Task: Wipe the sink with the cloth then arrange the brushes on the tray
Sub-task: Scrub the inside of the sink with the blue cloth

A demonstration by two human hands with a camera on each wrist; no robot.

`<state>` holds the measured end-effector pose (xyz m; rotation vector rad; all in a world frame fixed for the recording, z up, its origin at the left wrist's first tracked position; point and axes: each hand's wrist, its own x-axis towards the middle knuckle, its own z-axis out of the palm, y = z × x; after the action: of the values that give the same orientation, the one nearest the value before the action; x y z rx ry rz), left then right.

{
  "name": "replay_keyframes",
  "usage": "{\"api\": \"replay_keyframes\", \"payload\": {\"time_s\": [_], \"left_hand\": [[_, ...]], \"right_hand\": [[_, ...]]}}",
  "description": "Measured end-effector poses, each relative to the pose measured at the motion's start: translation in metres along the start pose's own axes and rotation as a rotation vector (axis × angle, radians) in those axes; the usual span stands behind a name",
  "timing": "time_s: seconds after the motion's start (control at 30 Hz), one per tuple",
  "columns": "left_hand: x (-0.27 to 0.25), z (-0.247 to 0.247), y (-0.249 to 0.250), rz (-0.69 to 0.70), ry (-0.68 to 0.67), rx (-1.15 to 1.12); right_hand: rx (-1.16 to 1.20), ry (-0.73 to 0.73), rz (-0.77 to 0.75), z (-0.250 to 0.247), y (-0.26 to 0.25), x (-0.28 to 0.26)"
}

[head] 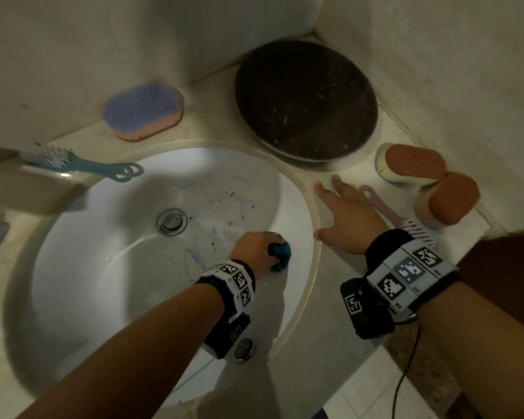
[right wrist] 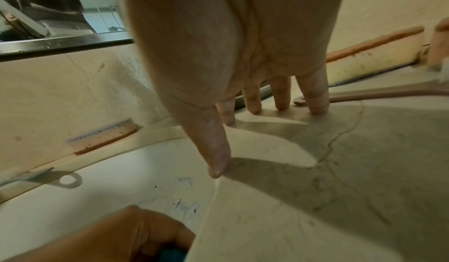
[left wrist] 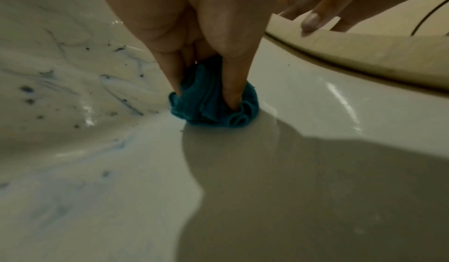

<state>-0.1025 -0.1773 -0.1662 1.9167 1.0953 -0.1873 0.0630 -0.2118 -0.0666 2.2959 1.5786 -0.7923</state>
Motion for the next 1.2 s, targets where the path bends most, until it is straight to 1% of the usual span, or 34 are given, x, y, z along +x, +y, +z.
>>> {"api": "replay_keyframes", "payload": {"time_s": [0.1, 0.2, 0.27, 0.37, 0.6, 0.7, 0.97, 1.03, 1.1, 1.2], "left_hand": [[0.006, -0.014, 0.002, -0.009, 0.009, -0.072], [0.017, -0.023, 0.003, -0.057, 0.119, -0.153], [0.021, -0.019, 0.004, -0.096, 0.155, -0.201], [0.017, -0.009, 0.005, -0.107, 0.093, -0.146], [-0.005, -0.009, -0.004, 0.029, -0.132, 0.106], [-0.011, -0.011, -0.007, 0.073, -0.203, 0.207], [-0.021, -0.023, -0.017, 0.133, -0.346, 0.227], [-0.025, -0.02, -0.017, 0.155, -0.349, 0.266], [-0.029, -0.014, -0.019, 0.169, -0.31, 0.281], [-0.028, -0.006, -0.025, 0.15, -0.224, 0.247]], "right_hand": [[-0.005, 0.007, 0.004, 0.0, 0.0, 0.0], [-0.004, 0.011, 0.006, 0.001, 0.0, 0.0], [-0.002, 0.017, 0.007, 0.002, 0.001, 0.001], [0.004, 0.022, 0.002, 0.003, 0.001, 0.002], [0.017, 0.006, 0.021, 0.002, -0.002, 0.001], [0.014, 0.008, 0.023, 0.003, -0.003, 0.001], [0.007, 0.01, 0.027, 0.002, -0.004, 0.001], [0.018, 0.01, 0.032, 0.003, -0.004, 0.0], [0.034, 0.011, 0.036, 0.003, -0.004, 0.0], [0.042, 0.012, 0.043, 0.004, -0.004, 0.0]]}}
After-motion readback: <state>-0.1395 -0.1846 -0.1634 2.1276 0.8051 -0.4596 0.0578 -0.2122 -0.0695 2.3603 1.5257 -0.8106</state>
